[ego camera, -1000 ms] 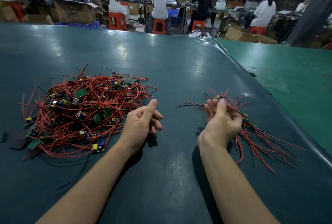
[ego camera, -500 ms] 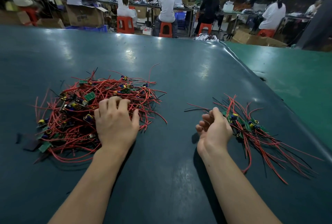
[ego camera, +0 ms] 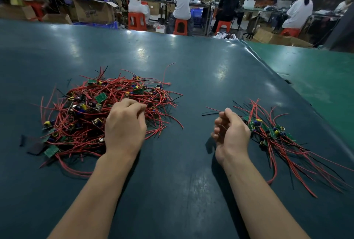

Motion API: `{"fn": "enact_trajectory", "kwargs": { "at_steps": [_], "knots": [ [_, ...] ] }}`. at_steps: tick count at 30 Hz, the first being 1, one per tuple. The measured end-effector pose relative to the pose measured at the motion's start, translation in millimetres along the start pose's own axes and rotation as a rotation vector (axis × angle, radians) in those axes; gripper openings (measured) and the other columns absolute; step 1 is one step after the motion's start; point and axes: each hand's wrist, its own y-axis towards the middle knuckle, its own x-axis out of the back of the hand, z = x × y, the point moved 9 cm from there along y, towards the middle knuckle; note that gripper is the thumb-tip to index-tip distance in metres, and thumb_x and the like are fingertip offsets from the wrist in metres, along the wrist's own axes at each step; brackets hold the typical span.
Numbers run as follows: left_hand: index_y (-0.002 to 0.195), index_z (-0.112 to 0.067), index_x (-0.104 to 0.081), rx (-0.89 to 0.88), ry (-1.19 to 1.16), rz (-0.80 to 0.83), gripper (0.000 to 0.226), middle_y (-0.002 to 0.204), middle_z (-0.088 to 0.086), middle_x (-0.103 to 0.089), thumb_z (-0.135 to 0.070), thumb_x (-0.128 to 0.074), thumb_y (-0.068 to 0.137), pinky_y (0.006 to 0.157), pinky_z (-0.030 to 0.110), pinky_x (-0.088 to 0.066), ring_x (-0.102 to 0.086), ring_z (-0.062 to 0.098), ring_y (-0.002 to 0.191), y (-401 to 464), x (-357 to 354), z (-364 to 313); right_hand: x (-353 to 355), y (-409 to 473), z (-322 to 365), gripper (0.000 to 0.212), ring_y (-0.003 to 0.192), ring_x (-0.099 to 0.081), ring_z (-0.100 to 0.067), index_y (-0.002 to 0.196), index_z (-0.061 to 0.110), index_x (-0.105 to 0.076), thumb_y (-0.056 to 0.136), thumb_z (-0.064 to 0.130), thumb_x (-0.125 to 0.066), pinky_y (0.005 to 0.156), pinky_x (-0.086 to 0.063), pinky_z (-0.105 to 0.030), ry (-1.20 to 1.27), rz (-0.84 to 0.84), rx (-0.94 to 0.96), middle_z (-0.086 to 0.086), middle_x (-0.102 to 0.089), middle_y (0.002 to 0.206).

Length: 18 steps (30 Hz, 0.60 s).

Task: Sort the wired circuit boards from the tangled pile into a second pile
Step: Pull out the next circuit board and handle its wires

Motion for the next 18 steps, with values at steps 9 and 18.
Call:
{"fn": "enact_trajectory", "kwargs": {
  "at_steps": [9, 18],
  "knots": [
    [0.090, 0.000, -0.075, -0.374, -0.345, -0.156, 0.011, 0.087, 0.009, -0.069, 0.003, -0.072, 0.080, 0.076, 0.032, -0.052, -0.064, 0.026, 0.079, -23, 15, -70, -44, -24, -15, 0.008, 0.044, -0.050, -0.010, 0.090, 0.013, -0.064, 0.094, 0.008, -0.061, 0.038, -0.037, -0.019, -0.442, 0.440, 0.061, -0.004, -0.064, 0.069],
    [0.085, 0.004, -0.070, -0.508, -0.869, 0.073, 0.018, 0.091, 0.010, -0.068, -0.011, -0.061, 0.083, 0.075, 0.040, -0.052, -0.066, 0.027, 0.087, -58, -1, -114, -68, -55, -9, 0.041, 0.070, -0.062, -0.009, 0.093, 0.019, -0.070, 0.083, -0.017, -0.054, 0.062, -0.050, -0.020, -0.379, 0.729, 0.216, 0.007, -0.071, 0.079]
  ]
}}
